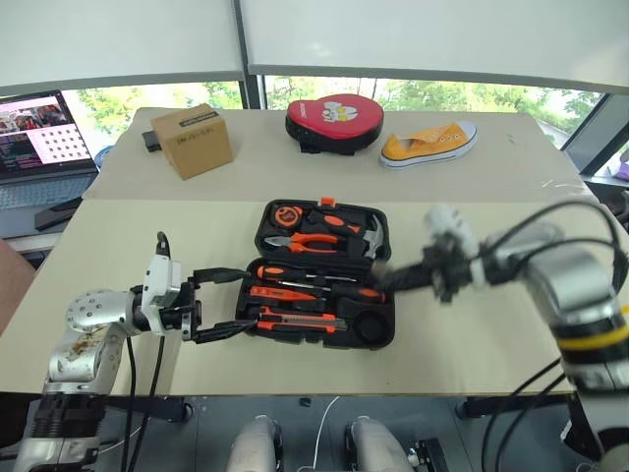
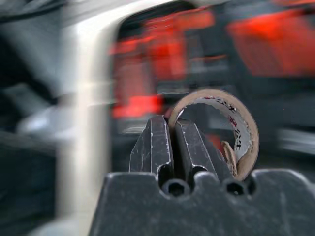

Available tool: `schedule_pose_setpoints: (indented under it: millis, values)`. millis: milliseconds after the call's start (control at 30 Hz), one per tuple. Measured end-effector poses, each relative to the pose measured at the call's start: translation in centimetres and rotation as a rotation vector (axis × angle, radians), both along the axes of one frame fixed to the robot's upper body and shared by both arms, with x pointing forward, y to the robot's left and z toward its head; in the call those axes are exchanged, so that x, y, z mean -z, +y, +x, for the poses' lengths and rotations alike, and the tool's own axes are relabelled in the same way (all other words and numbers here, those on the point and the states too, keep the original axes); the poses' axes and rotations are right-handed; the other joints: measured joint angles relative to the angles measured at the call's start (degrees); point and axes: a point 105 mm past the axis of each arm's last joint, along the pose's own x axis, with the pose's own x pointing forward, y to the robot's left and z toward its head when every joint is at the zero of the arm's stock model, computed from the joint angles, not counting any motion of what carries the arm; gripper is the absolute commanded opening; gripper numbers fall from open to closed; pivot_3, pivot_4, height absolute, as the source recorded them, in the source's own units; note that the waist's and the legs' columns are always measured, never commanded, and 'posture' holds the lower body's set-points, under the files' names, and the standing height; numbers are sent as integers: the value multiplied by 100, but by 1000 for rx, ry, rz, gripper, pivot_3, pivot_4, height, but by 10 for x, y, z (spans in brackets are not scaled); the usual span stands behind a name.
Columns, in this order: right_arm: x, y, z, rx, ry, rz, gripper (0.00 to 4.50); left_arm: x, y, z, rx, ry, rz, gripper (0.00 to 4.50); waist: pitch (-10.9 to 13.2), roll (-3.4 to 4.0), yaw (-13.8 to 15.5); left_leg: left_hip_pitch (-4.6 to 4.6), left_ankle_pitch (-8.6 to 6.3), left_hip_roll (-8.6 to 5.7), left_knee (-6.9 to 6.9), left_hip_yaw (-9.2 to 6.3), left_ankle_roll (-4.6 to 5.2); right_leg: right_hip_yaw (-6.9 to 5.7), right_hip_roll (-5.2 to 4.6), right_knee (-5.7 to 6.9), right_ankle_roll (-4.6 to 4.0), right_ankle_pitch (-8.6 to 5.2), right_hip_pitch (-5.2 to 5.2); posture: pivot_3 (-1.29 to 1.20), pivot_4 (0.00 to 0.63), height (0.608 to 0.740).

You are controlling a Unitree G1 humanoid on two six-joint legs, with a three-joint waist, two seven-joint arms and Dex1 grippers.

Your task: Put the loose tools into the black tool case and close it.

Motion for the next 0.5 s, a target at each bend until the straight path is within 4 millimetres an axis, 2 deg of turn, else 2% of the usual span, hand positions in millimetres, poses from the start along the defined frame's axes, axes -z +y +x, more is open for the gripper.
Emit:
schedule_pose_setpoints:
  millis: [67, 233, 467, 500]
  values:
    - [11, 2, -4, 31, 12, -29, 45, 3, 1, -1, -6, 2, 7, 4500, 1, -1, 1, 1, 0, 0, 23, 0, 1, 1, 0, 11, -1, 1, 4, 0, 150, 740]
    - [25, -6, -1, 98, -16, -113, 45, 8, 2, -4, -18, 19, 4, 4500, 0, -4, -2, 1, 1, 1, 33, -3, 2, 1, 2, 25, -1, 1, 1, 0, 150, 740]
    - [37, -4, 8, 116, -66, -183, 45, 9, 1, -5, -25, 25, 6, 4500, -1, -7, -4, 2, 1, 1, 36, -4, 2, 2, 4, 27, -1, 0, 3, 0, 150, 740]
    - [37, -4, 8, 114, -69, -186, 404, 9, 1, -4, -28, 27, 7, 4500, -4, -12, -2, 2, 1, 1, 37, -5, 2, 2, 4, 27, -1, 0, 3, 0, 150, 740]
